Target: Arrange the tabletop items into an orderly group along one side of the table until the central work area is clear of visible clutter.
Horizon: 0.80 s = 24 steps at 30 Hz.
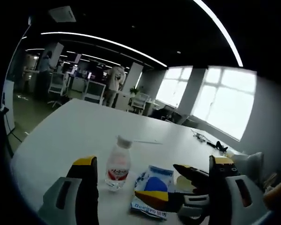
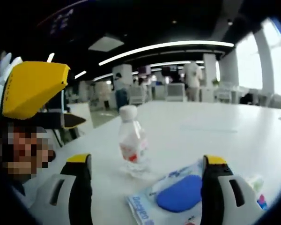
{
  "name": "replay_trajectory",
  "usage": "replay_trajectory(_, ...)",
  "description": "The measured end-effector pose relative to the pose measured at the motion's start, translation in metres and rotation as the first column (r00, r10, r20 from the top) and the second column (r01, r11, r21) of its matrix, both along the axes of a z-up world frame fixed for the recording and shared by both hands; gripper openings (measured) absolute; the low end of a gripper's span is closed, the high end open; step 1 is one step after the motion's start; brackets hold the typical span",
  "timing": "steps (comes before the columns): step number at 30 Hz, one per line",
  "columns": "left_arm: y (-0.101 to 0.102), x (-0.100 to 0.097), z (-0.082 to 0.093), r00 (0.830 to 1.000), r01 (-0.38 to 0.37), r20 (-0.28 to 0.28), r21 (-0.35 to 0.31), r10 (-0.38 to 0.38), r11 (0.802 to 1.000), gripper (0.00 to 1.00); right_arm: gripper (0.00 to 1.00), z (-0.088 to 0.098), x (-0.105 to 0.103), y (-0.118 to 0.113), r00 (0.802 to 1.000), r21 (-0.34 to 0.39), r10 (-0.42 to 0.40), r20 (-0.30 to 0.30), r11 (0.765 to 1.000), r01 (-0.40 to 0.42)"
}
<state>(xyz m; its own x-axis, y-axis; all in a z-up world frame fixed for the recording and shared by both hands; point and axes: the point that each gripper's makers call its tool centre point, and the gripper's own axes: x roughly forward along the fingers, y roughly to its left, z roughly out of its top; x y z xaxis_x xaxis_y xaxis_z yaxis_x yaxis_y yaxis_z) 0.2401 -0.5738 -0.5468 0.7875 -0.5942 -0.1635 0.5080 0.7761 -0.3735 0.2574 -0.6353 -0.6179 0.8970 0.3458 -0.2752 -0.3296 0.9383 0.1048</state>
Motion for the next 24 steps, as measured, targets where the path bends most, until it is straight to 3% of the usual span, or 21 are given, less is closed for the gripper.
replay_trajectory(16, -0.012, -0.016, -0.006, 0.998, 0.054, -0.021, -0.01, -0.055, 0.998, 0.99, 0.97, 0.012, -0.014, -0.018, 1.0, 0.034, 0.012, 0.02, 0.999, -0.013)
replay_trajectory(18, -0.012, -0.018, -0.003, 0.998, 0.062, -0.026, -0.013, -0.063, 0.998, 0.98, 0.96, 0.01, -0.017, -0.021, 0.999, -0.015, 0.038, 0.021, 0.999, -0.038)
replay_trajectory(21, -0.013, -0.02, -0.003, 0.996, 0.092, -0.019, 0.008, -0.092, 0.996, 0.98, 0.96, 0.018, -0.015, -0.031, 0.999, 0.041, -0.003, 0.042, 0.999, 0.001)
replay_trajectory(24, -0.012, -0.018, 0.0, 0.997, 0.075, -0.013, 0.011, -0.075, 0.997, 0.98, 0.96, 0.021, -0.014, -0.035, 0.999, 0.039, 0.002, 0.045, 0.999, -0.004)
